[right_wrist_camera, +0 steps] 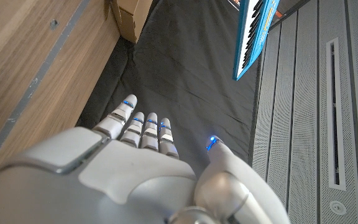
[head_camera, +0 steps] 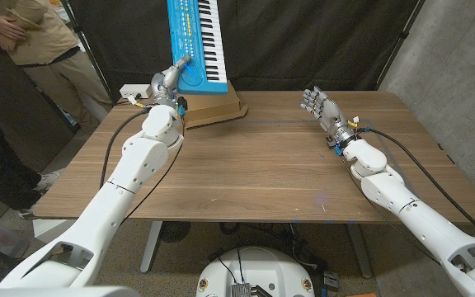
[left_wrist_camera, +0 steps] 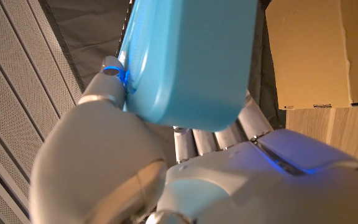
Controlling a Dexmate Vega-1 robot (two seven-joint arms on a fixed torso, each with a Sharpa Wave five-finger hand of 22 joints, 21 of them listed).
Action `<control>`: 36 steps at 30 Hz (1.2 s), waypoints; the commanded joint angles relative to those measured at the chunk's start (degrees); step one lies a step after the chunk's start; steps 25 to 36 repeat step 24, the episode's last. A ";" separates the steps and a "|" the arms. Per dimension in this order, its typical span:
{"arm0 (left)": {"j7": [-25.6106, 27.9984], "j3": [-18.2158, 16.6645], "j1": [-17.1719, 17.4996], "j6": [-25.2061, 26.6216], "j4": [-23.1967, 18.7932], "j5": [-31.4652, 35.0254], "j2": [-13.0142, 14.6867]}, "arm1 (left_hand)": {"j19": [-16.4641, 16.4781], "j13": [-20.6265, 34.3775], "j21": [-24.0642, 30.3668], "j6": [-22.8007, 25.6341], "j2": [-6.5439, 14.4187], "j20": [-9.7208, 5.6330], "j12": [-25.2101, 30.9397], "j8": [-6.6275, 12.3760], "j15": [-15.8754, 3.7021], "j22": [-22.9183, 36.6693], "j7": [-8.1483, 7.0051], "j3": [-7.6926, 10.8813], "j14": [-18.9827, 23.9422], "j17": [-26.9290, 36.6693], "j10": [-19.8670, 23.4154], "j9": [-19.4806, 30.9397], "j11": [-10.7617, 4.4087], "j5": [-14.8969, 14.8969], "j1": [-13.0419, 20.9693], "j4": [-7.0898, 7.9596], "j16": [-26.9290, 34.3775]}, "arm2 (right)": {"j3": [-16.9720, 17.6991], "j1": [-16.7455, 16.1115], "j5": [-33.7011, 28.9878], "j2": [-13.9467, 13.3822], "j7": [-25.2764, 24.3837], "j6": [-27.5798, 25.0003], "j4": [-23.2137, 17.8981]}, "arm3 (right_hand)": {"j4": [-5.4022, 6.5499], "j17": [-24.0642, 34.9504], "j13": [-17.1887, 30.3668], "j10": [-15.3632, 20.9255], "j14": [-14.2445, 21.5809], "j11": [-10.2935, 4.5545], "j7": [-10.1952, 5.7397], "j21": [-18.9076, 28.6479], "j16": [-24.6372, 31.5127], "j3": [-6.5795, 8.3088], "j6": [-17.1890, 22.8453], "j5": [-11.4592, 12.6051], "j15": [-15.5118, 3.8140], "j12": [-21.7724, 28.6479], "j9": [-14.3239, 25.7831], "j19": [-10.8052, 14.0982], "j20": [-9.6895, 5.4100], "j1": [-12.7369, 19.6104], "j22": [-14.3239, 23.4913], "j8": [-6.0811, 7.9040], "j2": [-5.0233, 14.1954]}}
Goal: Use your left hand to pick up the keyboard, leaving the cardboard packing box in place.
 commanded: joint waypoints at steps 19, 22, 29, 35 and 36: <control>-10.98 -0.91 -2.12 -0.41 6.92 -5.82 3.29 | -0.22 0.17 0.85 2.27 16.58 -0.12 -0.26 0.00 -3.89 0.08 1.67 -0.26 3.70 0.15 6.05 0.41 -5.42 0.28 17.46 -0.03 -0.40 | 1.65 -10.55 -7.58 -1.95 -16.91 -6.82 -16.89 | -0.27 0.08 0.17 0.49 0.67 -0.16 0.01 -0.05 0.05 0.16 0.51 0.39 0.09 0.09 0.15 0.56 -0.26 0.75 0.21 0.21 0.28; -11.12 -0.68 -2.45 -0.47 7.41 -5.70 3.49 | -0.32 0.18 0.92 2.13 16.60 -0.12 -0.31 -0.13 -3.72 0.07 1.73 -0.30 3.61 0.16 6.02 0.42 -5.55 0.28 17.42 0.02 -0.46 | 1.63 -10.62 -7.92 -1.65 -17.39 -6.83 -17.01 | -0.29 0.08 0.17 0.52 0.65 -0.18 0.00 -0.05 0.04 0.18 0.52 0.40 0.04 0.10 0.15 0.54 -0.28 0.77 0.21 0.21 0.32; -10.86 -0.55 -2.49 -0.85 7.50 -5.32 3.48 | -0.33 0.22 1.00 2.20 16.57 -0.13 -0.35 -0.13 -3.75 0.06 1.73 -0.30 3.60 0.18 5.95 0.46 -5.42 0.29 17.52 -0.06 -0.47 | 1.55 -10.27 -8.19 -1.50 -17.27 -6.56 -16.75 | -0.29 0.08 0.17 0.51 0.67 -0.17 0.02 -0.06 0.05 0.19 0.50 0.40 0.03 0.09 0.15 0.53 -0.29 0.78 0.21 0.20 0.36; -10.86 -0.55 -2.49 -0.85 7.50 -5.32 3.48 | -0.33 0.22 1.00 2.20 16.57 -0.13 -0.35 -0.13 -3.75 0.06 1.73 -0.30 3.60 0.18 5.95 0.46 -5.42 0.29 17.52 -0.06 -0.47 | 1.55 -10.27 -8.19 -1.50 -17.27 -6.56 -16.75 | -0.29 0.08 0.17 0.51 0.67 -0.17 0.02 -0.06 0.05 0.19 0.50 0.40 0.03 0.09 0.15 0.53 -0.29 0.78 0.21 0.20 0.36; -10.86 -0.55 -2.49 -0.85 7.50 -5.32 3.48 | -0.33 0.22 1.00 2.20 16.57 -0.13 -0.35 -0.13 -3.75 0.06 1.73 -0.30 3.60 0.18 5.95 0.46 -5.42 0.29 17.52 -0.06 -0.47 | 1.55 -10.27 -8.19 -1.50 -17.27 -6.56 -16.75 | -0.29 0.08 0.17 0.51 0.67 -0.17 0.02 -0.06 0.05 0.19 0.50 0.40 0.03 0.09 0.15 0.53 -0.29 0.78 0.21 0.20 0.36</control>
